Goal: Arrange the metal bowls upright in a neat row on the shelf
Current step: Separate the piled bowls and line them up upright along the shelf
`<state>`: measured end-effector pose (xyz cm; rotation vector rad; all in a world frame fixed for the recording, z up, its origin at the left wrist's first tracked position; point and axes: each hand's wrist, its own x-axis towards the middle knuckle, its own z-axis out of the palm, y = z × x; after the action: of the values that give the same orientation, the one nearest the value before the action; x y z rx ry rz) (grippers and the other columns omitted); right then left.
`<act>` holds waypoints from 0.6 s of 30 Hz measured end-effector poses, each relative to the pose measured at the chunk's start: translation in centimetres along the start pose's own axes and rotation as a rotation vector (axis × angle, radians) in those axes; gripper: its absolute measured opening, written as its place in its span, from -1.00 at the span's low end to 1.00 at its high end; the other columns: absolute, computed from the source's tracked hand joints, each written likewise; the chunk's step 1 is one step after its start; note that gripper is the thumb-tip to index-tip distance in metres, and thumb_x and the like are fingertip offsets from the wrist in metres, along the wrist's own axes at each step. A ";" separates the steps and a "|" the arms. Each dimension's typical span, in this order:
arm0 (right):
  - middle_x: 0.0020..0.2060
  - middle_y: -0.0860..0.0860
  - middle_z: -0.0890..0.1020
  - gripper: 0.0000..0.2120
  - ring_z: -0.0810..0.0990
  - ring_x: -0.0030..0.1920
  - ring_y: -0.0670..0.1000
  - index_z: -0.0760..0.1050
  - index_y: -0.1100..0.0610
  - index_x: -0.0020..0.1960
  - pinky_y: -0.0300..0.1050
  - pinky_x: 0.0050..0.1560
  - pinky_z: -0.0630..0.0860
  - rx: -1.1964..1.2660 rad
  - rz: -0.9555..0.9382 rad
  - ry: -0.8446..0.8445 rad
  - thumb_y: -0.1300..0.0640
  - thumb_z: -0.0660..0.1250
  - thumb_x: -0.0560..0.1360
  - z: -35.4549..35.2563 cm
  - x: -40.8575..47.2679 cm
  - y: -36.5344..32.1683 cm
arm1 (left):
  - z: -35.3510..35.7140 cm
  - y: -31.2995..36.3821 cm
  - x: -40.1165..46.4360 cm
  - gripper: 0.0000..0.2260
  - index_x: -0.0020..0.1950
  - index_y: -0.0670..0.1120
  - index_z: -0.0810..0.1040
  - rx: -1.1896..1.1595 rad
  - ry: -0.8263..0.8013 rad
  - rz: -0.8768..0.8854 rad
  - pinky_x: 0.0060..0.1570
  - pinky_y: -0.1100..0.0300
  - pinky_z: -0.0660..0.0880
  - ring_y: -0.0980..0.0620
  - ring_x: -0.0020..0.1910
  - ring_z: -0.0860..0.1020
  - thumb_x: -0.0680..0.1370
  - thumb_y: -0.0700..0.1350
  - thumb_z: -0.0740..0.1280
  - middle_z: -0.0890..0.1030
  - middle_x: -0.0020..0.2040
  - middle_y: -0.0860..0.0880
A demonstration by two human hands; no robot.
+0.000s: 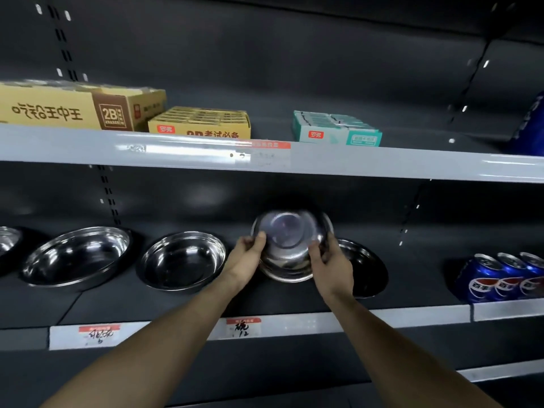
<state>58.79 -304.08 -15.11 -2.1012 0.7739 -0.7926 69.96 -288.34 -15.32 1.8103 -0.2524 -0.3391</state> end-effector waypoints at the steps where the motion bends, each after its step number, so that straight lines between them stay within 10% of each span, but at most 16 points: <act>1: -0.32 -0.09 0.64 -0.49 0.62 -0.22 -0.10 0.28 -0.15 0.49 -0.05 -0.10 0.57 0.041 -0.025 0.001 -0.20 0.19 0.56 0.2 -0.4 -0.3 | -0.5 0.4 0.1 -0.48 0.17 0.06 0.50 -0.035 0.029 0.025 0.25 0.15 0.39 0.08 0.14 0.55 0.46 0.43 0.21 0.61 0.10 0.12; 5: -0.25 -0.10 0.65 -0.38 0.62 -0.22 -0.07 0.08 -0.25 0.56 -0.04 -0.06 0.59 0.141 -0.031 -0.020 0.04 0.21 0.58 1.1 -1.4 -0.9 | -2.2 1.5 0.2 -0.47 0.24 0.01 0.45 -0.190 0.067 0.088 0.36 -0.05 0.41 0.00 0.23 0.54 0.51 0.39 0.16 0.60 0.18 0.02; 10: 0.25 0.00 0.60 -0.59 0.52 0.27 0.01 0.44 -0.04 0.44 -0.03 0.39 0.39 0.409 0.139 0.016 0.11 0.10 0.63 1.5 -1.9 -1.6 | -4.3 1.8 -0.2 -0.26 0.40 0.06 0.45 -0.200 0.058 0.055 0.42 0.06 0.30 0.04 0.29 0.48 0.41 0.50 0.07 0.54 0.25 0.14; 14: -0.20 0.01 0.62 -0.52 0.55 -0.07 0.07 0.56 0.05 -0.17 0.03 0.14 0.49 0.566 0.365 0.010 -0.23 0.03 0.60 1.1 -2.5 -2.5 | -4.4 0.9 -0.1 -0.41 0.55 -0.03 0.29 -0.118 0.019 0.071 0.52 0.05 0.20 -0.01 0.47 0.36 0.59 0.21 0.23 0.41 0.49 -0.01; 18: -0.17 0.07 0.65 -0.46 0.59 -0.07 0.11 0.62 0.14 -0.05 0.08 0.16 0.52 0.498 0.432 0.003 -0.30 0.13 0.56 0.8 -2.7 -2.8 | -4.6 -0.1 -0.4 -0.46 0.59 -0.07 0.21 0.011 -0.008 0.104 0.49 0.22 0.14 0.01 0.49 0.32 0.64 0.03 0.24 0.38 0.51 -0.04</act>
<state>58.43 -300.30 -14.00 -1.4264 0.8847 -0.6635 71.26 -284.02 -14.24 1.7990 -0.3530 -0.2726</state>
